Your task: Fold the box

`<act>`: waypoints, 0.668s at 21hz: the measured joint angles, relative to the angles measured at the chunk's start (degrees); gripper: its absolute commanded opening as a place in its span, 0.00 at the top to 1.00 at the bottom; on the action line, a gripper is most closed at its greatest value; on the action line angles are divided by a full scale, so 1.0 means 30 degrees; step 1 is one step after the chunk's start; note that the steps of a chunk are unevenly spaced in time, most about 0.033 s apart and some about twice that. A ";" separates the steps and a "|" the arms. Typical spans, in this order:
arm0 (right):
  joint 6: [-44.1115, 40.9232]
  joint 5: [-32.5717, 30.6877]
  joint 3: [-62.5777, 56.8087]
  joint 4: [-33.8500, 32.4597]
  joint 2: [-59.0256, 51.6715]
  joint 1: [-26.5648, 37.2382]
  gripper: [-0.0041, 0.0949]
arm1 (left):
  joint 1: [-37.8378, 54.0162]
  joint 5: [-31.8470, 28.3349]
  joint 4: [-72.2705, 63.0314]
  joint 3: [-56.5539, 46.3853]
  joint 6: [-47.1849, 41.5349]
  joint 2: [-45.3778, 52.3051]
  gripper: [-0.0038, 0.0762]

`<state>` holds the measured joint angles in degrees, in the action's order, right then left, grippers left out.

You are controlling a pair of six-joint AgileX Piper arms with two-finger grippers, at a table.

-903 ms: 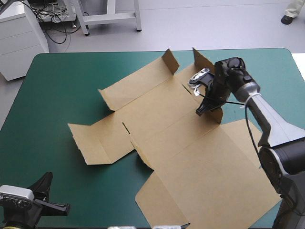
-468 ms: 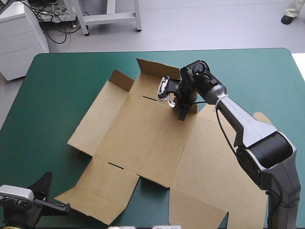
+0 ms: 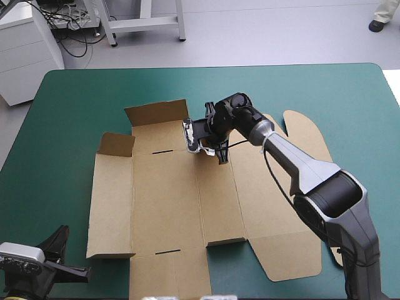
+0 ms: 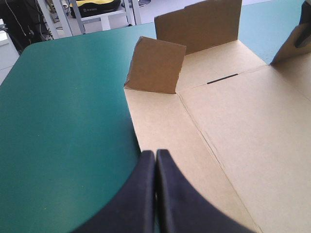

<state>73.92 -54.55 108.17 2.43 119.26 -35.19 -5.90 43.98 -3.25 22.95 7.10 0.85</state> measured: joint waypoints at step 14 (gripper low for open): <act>-0.5502 0.2343 0.0000 0.0047 0.0077 0.0000 0.44 | 0.0000 0.0000 0.0000 0.0000 0.0000 0.0000 0.99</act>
<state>57.42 -47.52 108.17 2.57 119.49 -35.19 -5.90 43.98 -3.25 22.95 7.10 0.85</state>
